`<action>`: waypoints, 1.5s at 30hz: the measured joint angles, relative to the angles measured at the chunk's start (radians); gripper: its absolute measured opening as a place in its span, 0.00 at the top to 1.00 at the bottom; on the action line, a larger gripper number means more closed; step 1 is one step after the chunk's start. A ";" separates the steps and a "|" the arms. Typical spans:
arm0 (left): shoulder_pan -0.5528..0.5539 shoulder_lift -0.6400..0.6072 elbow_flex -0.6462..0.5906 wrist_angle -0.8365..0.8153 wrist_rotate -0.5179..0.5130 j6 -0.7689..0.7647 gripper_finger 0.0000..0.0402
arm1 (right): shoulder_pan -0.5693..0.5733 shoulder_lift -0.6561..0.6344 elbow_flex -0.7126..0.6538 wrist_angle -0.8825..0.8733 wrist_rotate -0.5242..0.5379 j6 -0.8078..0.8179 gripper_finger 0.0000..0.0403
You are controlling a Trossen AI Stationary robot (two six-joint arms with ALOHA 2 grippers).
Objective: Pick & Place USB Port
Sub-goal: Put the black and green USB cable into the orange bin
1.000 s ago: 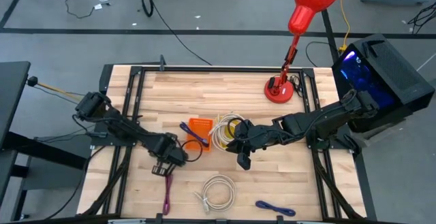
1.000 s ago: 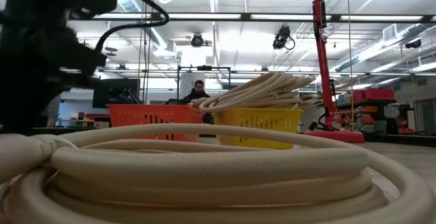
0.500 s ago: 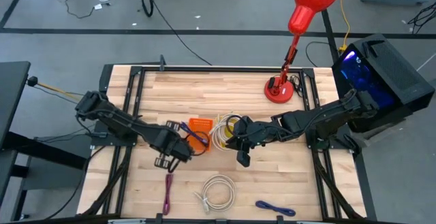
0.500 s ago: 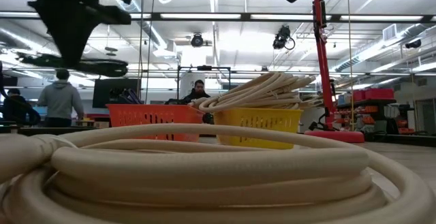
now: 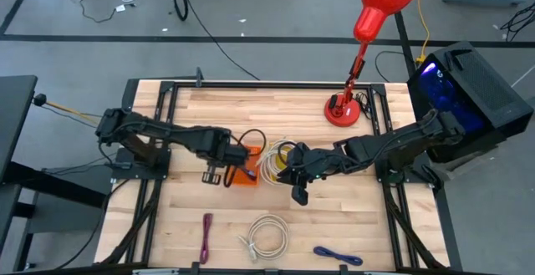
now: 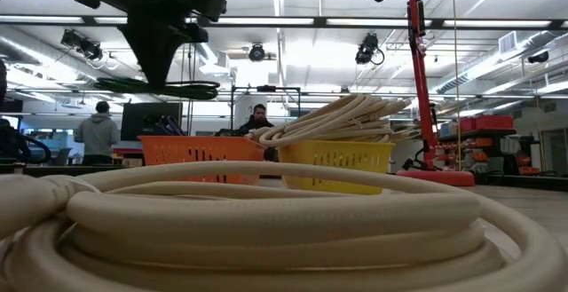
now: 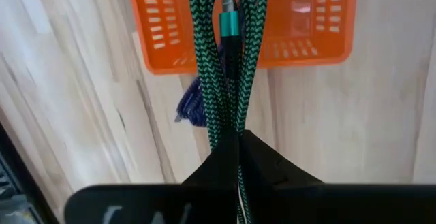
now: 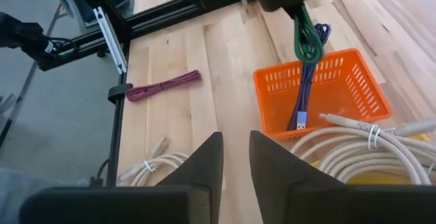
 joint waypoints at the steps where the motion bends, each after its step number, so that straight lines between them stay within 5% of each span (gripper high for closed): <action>1: 0.010 0.006 0.000 -0.003 0.006 0.017 0.99 | -0.002 -0.004 0.000 -0.002 0.000 -0.002 0.81; 19: 0.037 0.133 0.005 0.031 0.100 0.152 0.99 | -0.072 -0.068 0.001 -0.061 0.009 -0.058 0.81; 27: 0.037 0.142 0.121 0.041 0.115 0.155 0.99 | -0.104 -0.068 0.001 -0.062 -0.001 -0.088 0.81; 36: 0.037 0.315 0.307 -0.200 0.089 0.204 0.99 | -0.113 -0.068 0.001 -0.078 -0.003 -0.103 0.81; 45: 0.031 0.340 0.371 -0.248 0.121 0.226 0.99 | -0.113 -0.069 0.001 -0.089 -0.003 -0.117 0.81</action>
